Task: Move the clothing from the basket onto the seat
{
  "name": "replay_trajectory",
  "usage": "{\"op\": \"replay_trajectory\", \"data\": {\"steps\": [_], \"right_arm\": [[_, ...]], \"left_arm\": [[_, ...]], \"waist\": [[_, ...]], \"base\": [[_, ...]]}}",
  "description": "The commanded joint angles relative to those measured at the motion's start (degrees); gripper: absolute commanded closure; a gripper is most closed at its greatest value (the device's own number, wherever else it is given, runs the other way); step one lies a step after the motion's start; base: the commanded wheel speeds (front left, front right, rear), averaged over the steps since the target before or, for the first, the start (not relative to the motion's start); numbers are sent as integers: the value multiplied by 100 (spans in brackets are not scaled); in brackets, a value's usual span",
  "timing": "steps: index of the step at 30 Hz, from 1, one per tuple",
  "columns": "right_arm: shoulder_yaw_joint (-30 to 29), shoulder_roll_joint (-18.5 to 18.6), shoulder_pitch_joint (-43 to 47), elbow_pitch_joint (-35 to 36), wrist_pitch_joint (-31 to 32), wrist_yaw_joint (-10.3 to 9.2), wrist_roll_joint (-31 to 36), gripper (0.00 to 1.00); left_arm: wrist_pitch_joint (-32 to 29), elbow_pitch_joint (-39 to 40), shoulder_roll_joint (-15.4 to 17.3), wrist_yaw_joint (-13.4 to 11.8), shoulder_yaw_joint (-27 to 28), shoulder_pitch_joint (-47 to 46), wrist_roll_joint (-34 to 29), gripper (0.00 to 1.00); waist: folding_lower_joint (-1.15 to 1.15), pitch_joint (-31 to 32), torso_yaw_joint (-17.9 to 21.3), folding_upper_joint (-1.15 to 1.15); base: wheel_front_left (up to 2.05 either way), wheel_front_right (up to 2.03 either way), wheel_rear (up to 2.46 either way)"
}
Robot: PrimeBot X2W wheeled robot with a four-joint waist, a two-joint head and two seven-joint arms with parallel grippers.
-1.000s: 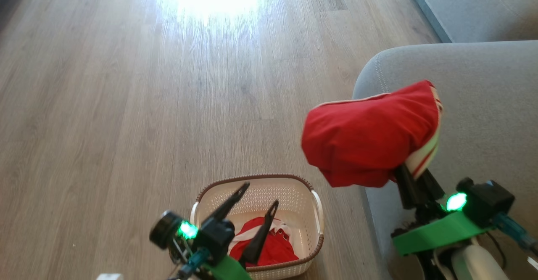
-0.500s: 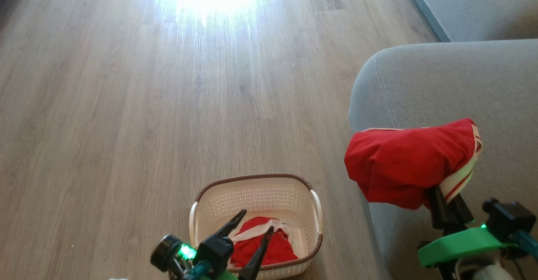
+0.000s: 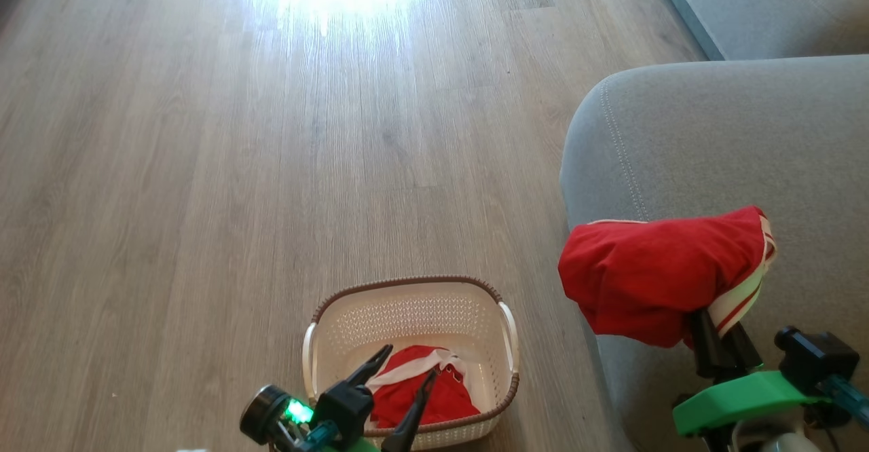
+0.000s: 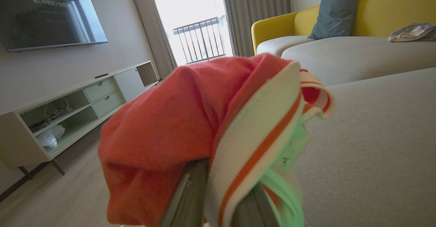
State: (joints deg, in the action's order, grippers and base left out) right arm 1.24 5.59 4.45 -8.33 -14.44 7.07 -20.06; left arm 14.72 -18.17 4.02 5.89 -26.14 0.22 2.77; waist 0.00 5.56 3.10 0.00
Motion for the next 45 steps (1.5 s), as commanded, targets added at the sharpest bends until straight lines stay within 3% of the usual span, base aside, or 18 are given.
{"op": "replay_trajectory", "data": {"steps": [1,11,33,38,45], "right_arm": [[92,2,-145,183,-56,42,1,100],[80,-12,-215,244,-56,42,-21,100],[-45,25,-353,420,-56,42,100,100],[-120,19,-357,417,-56,42,107,100],[-287,-55,-323,510,-56,42,104,100]], "left_arm": [[28,138,-59,7,219,-167,6,0],[28,217,-78,12,294,-182,-23,0],[28,508,-112,5,-180,-467,96,0],[28,604,-113,-29,-361,-532,105,0],[28,582,-113,-22,-459,-693,125,0]], "waist": [[0,-14,3,0],[0,-104,191,0],[0,-560,2101,0],[0,-590,2361,0],[0,-688,2422,0]], "base": [[0,0,0],[0,0,0],[0,0,0],[0,0,0],[0,0,0]]}}
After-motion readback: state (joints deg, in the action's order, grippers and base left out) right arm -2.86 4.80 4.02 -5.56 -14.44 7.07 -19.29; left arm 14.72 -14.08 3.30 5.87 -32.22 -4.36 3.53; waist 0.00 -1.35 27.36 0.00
